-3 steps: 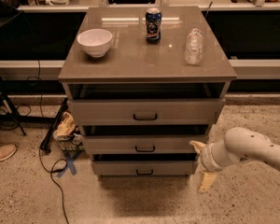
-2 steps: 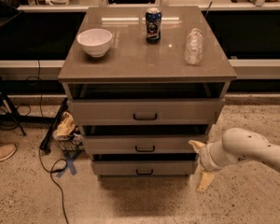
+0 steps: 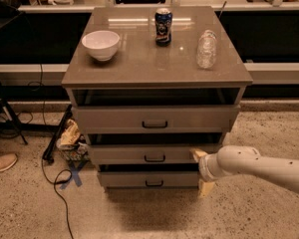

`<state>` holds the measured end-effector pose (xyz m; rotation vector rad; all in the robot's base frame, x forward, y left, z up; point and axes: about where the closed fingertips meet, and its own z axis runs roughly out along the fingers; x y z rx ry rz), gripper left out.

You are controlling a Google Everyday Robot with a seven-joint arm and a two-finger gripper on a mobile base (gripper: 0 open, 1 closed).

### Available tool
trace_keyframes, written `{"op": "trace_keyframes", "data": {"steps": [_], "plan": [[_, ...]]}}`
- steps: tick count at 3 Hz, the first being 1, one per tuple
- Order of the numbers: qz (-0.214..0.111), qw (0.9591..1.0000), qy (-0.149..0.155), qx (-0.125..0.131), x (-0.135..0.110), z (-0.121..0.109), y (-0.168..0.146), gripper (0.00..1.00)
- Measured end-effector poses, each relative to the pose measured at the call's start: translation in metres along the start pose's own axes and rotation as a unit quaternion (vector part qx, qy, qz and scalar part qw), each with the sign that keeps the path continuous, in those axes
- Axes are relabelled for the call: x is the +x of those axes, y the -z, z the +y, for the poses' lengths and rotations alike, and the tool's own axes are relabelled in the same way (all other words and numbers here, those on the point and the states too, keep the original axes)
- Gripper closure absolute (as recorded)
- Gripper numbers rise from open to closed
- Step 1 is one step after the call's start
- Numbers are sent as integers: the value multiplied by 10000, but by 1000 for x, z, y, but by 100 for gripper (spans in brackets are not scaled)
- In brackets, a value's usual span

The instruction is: Open middle drawer

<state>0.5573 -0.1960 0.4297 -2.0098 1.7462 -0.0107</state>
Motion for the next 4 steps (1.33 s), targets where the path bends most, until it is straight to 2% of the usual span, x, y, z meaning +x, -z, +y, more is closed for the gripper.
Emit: {"op": "trace_keyframes", "data": {"steps": [1,2,3,4], "plan": [[-27,9986,156,499,6,-29,-17,0],[-99,9959,197,881,9,-54,-28,0],[-119,9943,153,1045,13,-75,-44,0],[-132,9935,73,1130,14,-95,-61,7]]}}
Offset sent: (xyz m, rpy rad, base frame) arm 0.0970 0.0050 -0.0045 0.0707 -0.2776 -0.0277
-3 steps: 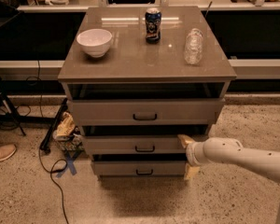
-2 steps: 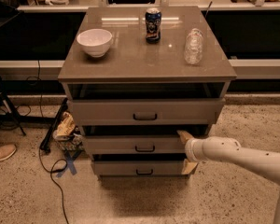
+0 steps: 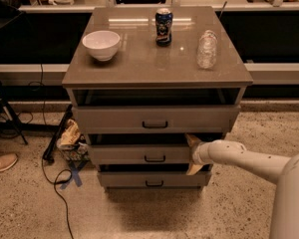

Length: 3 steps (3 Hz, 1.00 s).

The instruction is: Open middle drawer

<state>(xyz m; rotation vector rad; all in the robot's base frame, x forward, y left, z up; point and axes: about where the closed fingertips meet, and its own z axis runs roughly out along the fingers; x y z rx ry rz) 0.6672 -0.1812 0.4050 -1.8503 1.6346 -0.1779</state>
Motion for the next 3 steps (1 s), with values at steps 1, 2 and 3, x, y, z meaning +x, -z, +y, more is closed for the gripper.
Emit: {"op": "trace_keyframes", "data": {"steps": [1,2,3], "plan": [[54,10000,-69,-26,3,-2,-11,23],[157,9994,-263,-171,16,15,-10,46],[157,9994,-263,-171,12,10,-4,70]]}}
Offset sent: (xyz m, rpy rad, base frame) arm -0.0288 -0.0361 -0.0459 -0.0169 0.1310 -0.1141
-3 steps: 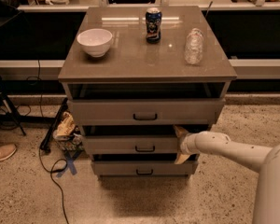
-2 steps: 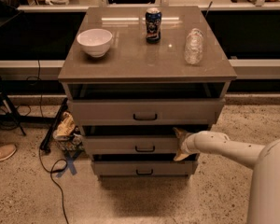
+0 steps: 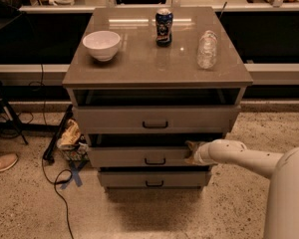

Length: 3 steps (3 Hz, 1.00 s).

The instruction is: Open middle drawer

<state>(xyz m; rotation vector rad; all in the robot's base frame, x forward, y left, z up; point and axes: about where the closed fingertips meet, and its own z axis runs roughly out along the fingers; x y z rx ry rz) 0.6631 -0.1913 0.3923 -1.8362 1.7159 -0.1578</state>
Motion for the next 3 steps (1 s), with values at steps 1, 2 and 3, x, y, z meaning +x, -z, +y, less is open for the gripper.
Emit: {"op": "trace_keyframes", "data": {"steps": [1,2,3], "plan": [[0,10000,0,0,-3,-5,7,93],[0,10000,0,0,-5,-8,12,100],[0,10000,-1,0,-5,-8,12,100]]}}
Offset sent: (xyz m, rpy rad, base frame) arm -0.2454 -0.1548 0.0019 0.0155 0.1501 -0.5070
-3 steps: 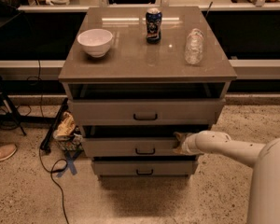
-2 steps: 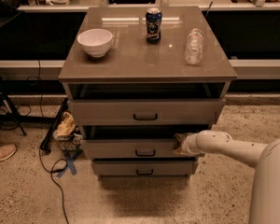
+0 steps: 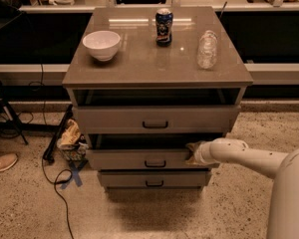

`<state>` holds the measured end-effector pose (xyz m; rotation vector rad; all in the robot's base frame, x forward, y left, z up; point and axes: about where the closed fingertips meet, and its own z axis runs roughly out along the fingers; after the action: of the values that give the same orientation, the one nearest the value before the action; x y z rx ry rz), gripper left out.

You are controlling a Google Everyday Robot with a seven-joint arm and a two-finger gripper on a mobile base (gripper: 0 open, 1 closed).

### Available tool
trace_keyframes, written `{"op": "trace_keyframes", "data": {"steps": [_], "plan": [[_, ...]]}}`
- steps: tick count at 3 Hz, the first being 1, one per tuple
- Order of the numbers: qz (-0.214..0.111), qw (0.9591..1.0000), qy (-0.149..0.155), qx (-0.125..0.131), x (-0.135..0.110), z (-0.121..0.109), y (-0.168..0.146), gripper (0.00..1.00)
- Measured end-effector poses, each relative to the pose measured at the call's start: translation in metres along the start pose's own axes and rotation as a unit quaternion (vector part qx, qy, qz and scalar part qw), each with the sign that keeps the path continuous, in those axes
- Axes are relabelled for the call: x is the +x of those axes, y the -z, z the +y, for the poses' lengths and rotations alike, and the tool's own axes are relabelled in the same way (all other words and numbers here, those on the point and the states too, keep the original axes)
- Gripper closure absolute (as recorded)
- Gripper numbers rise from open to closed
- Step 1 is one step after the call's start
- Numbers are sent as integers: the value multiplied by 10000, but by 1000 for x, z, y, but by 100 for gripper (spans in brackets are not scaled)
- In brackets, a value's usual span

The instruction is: Open middle drawer

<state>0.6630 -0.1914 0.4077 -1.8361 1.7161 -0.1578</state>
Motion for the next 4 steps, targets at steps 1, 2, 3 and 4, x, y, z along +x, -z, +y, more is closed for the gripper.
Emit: {"op": "trace_keyframes", "data": {"steps": [1,2,3,4], "plan": [[0,10000,0,0,0,0,0,100],[0,10000,0,0,0,0,0,100],[0,10000,0,0,0,0,0,100],[0,10000,0,0,0,0,0,100]]}}
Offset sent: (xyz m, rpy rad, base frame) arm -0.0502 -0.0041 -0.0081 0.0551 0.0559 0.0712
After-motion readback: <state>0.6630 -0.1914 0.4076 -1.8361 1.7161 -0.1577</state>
